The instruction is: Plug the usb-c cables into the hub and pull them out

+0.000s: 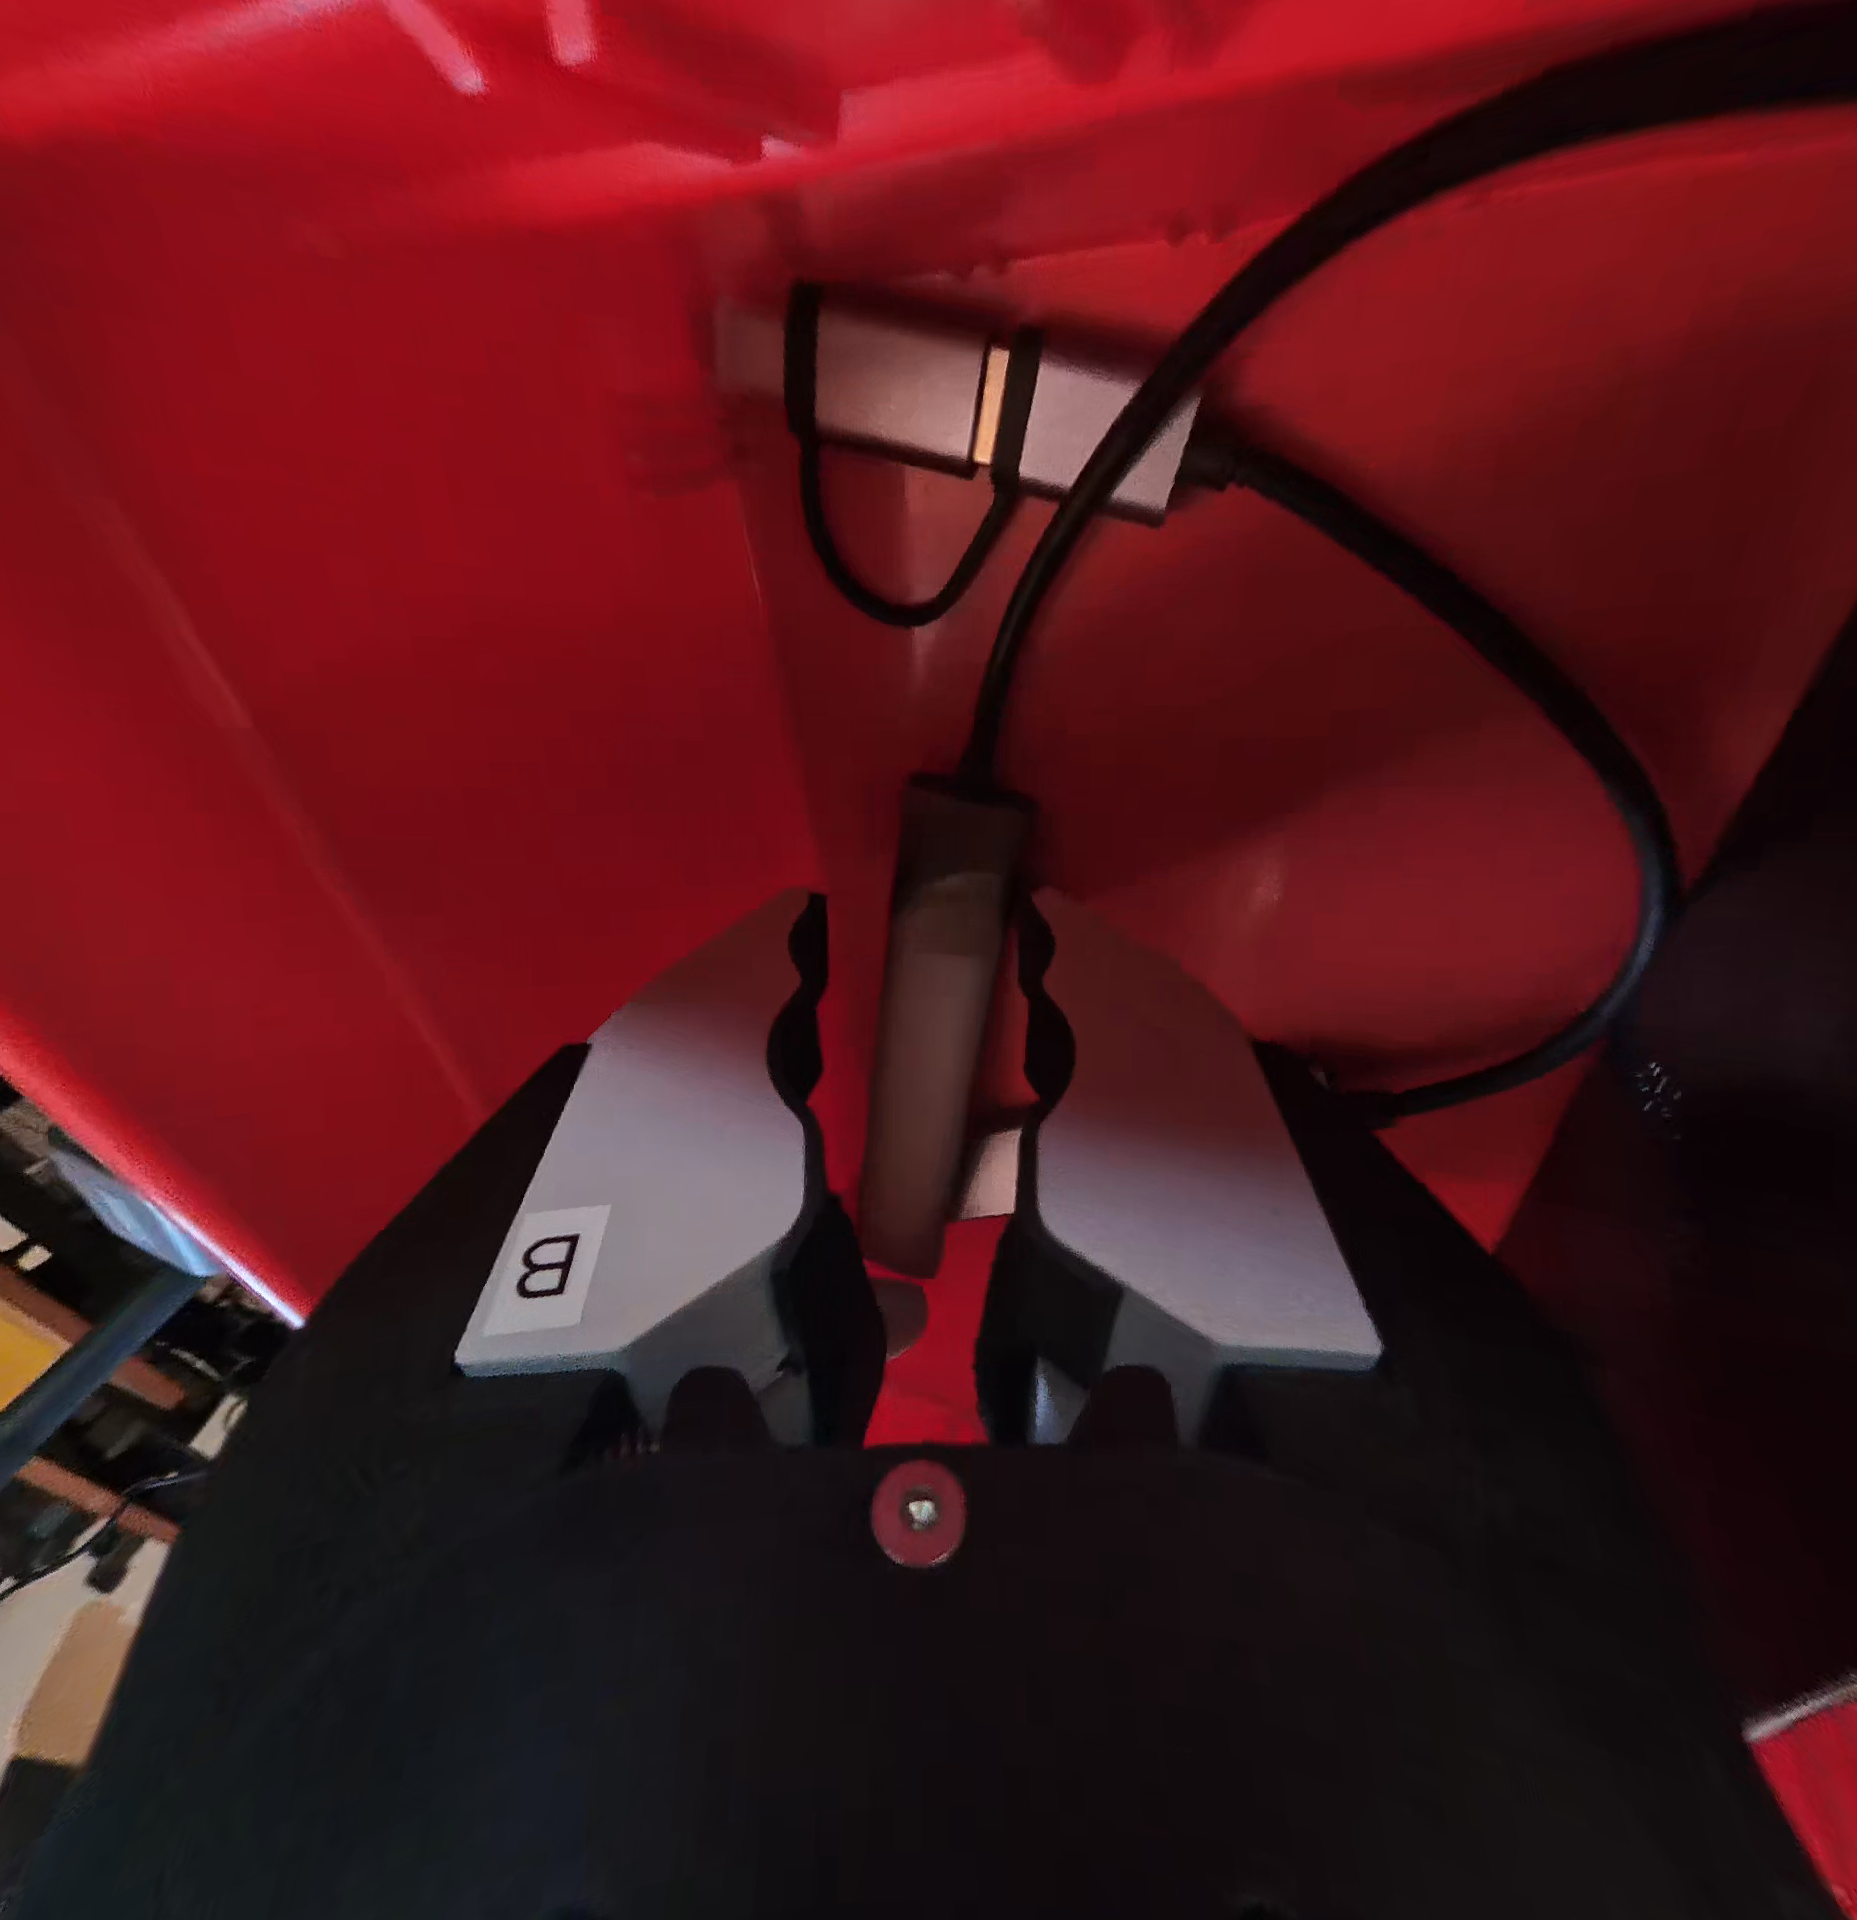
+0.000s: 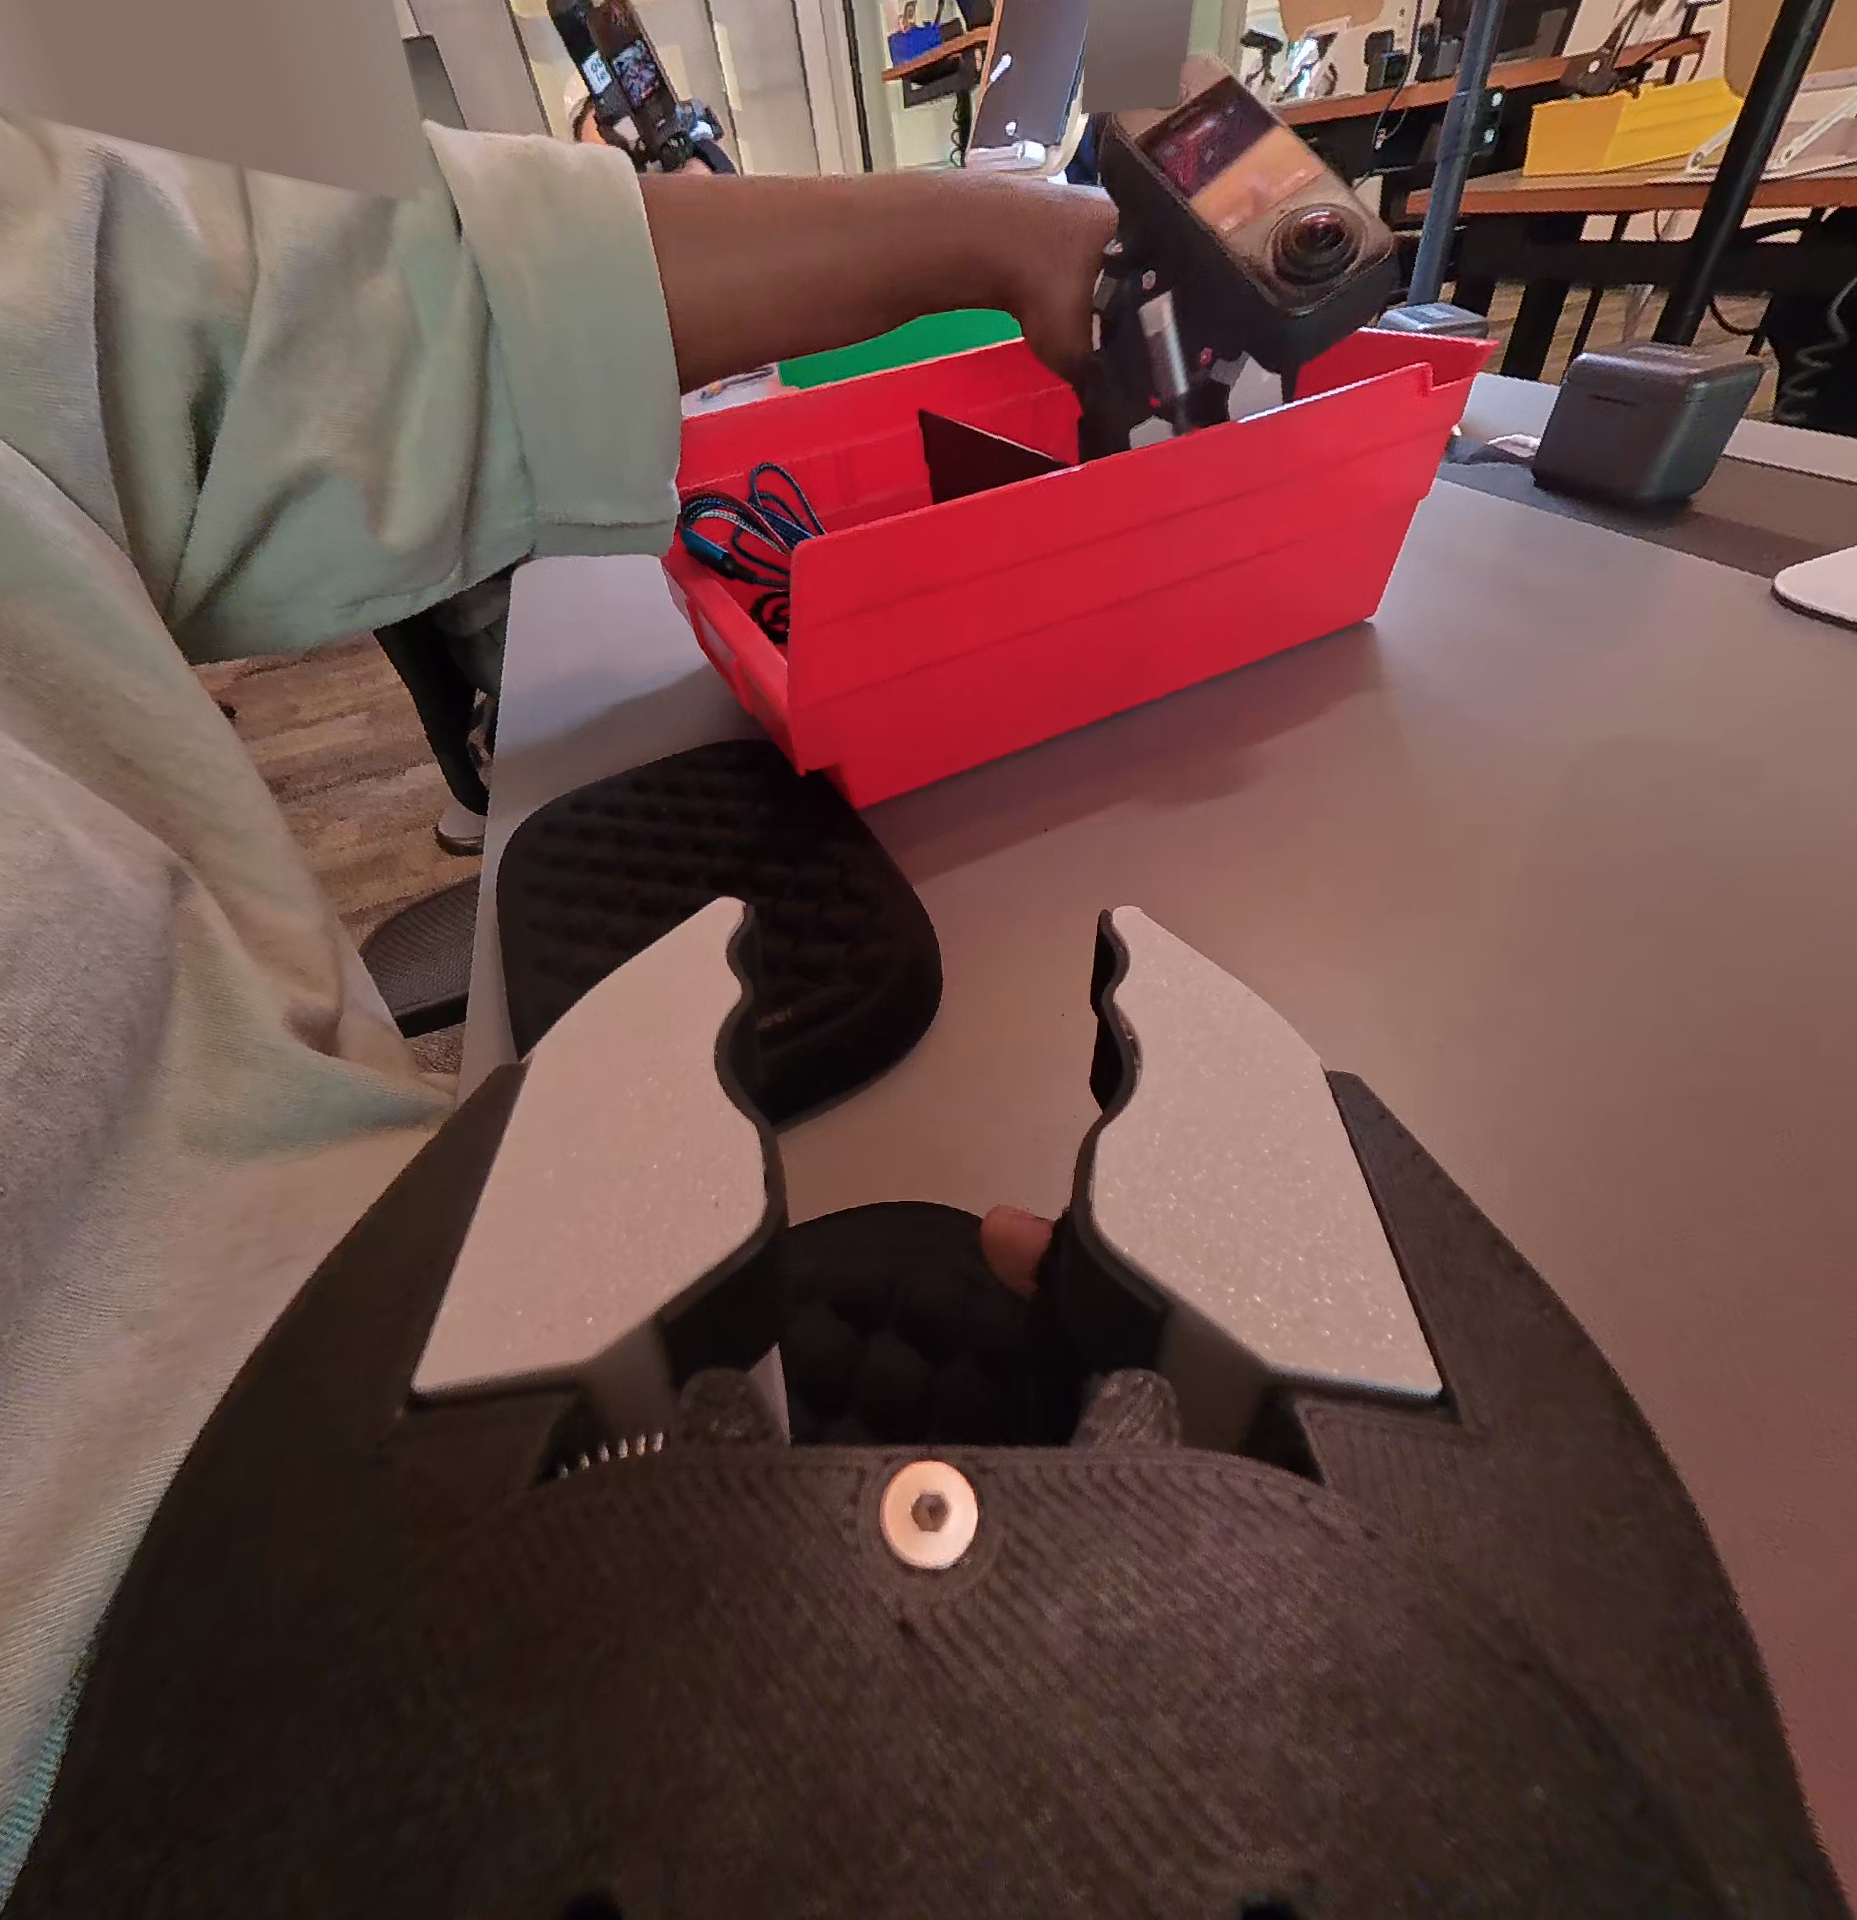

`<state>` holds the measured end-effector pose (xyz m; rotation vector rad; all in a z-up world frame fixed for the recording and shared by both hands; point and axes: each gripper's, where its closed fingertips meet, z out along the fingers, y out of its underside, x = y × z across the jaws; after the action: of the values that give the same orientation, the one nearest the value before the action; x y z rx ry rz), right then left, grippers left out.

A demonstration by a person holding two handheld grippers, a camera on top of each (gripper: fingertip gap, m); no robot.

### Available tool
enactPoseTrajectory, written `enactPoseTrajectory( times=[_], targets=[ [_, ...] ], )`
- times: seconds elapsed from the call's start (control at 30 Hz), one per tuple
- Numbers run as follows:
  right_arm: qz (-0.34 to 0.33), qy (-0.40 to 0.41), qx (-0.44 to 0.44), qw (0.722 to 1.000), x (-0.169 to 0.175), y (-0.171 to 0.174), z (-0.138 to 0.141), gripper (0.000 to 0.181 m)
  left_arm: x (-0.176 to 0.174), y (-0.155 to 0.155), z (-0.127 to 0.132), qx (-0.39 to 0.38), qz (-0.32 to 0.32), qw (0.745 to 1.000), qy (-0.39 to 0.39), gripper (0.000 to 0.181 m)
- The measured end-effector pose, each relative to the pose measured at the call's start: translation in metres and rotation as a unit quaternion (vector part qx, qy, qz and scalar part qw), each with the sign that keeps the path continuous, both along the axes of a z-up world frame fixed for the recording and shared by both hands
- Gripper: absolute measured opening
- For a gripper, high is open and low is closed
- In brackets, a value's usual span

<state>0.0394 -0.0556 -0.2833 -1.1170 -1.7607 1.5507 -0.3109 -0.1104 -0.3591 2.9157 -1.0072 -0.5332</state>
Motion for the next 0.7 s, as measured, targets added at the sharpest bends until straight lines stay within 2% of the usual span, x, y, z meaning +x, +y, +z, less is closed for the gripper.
enactPoseTrajectory(
  times=[0.13,0.23,0.4,0.47,0.57,0.63,0.7],
  targets=[
    [-0.005,-0.005,-0.010,1.000,-0.001,0.002,0.000,0.060,0.002,-0.009,-0.003,-0.043,0.009,0.999,-0.028,0.023],
    [-0.008,-0.001,-0.013,1.000,0.000,0.003,0.001,0.059,0.002,-0.010,-0.004,-0.055,-0.008,0.998,-0.040,0.021],
    [-0.010,-0.007,-0.025,1.000,-0.001,0.005,0.001,0.059,-0.003,-0.009,0.015,-0.006,-0.010,0.999,0.032,0.021],
    [-0.010,-0.009,-0.030,0.999,-0.001,0.006,0.001,0.059,-0.006,-0.007,0.037,0.048,-0.004,0.997,0.067,0.021],
    [-0.012,-0.003,-0.032,0.999,-0.001,0.007,0.003,0.058,-0.012,-0.006,0.086,0.149,0.016,0.979,0.136,0.021],
    [-0.012,0.001,-0.032,0.999,0.000,0.007,0.004,0.058,-0.008,-0.005,0.128,0.226,0.016,0.953,0.203,0.021],
    [-0.012,0.002,-0.031,0.999,0.000,0.006,0.004,0.058,0.009,-0.005,0.173,0.310,0.003,0.911,0.273,0.020]
  ],
)
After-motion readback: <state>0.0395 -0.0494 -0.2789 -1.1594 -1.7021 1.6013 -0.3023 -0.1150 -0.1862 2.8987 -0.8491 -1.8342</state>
